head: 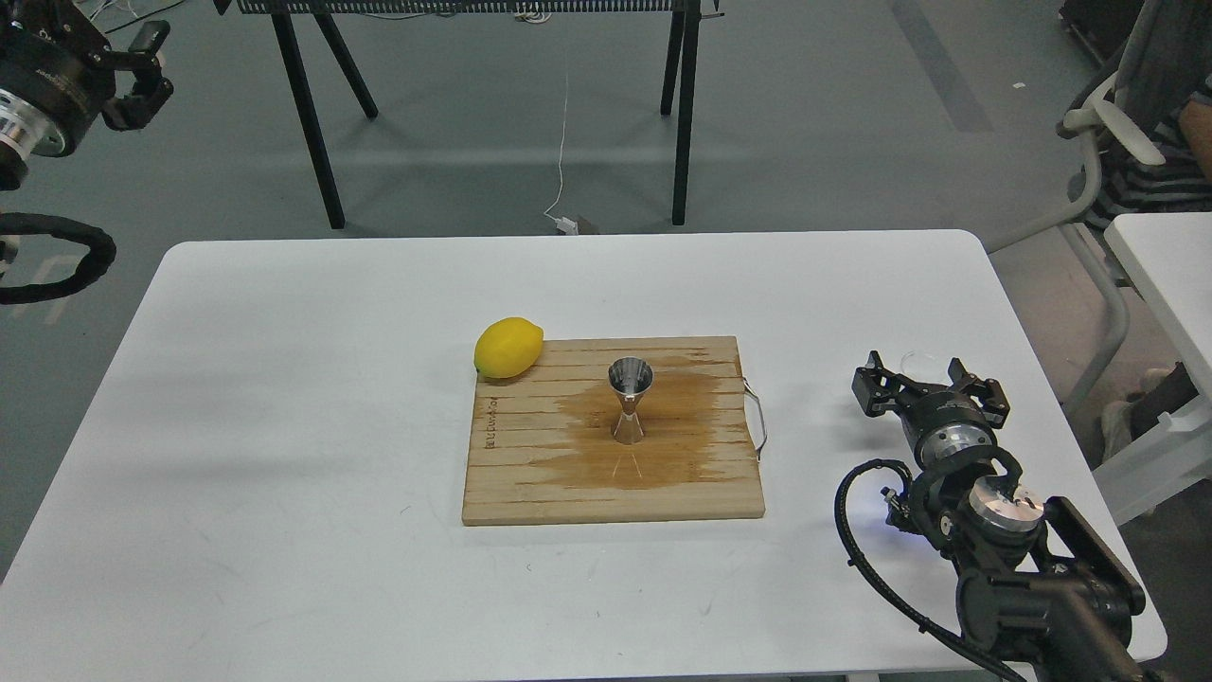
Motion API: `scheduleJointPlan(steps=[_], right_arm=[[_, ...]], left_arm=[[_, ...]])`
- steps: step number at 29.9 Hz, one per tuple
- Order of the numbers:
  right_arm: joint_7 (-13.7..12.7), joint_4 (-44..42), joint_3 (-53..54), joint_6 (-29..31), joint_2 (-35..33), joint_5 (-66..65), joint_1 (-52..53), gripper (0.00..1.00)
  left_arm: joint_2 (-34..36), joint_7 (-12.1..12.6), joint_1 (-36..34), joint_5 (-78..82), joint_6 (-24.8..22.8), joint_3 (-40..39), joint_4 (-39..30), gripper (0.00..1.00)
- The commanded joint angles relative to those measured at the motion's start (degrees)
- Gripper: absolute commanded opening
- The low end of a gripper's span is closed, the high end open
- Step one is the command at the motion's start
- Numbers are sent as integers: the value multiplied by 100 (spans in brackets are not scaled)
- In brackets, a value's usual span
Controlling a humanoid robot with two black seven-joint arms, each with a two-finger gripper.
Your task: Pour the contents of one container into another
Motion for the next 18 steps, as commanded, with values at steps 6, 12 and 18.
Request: scheduleJointPlan(steps=[6,12,18], right_arm=[[37,1856,-30,-479,-395,-42,-215,99],[-59,1815,-704,-410,-1597,-226,759,99],[-120,656,-1699,441,-2382,-473,1560,99]], left_arm=[[11,-18,9,0,-1,4,9,99],[-59,-53,52,0,-9,-4,35,99],[-453,-158,166,-35,-88,-31,333,99]])
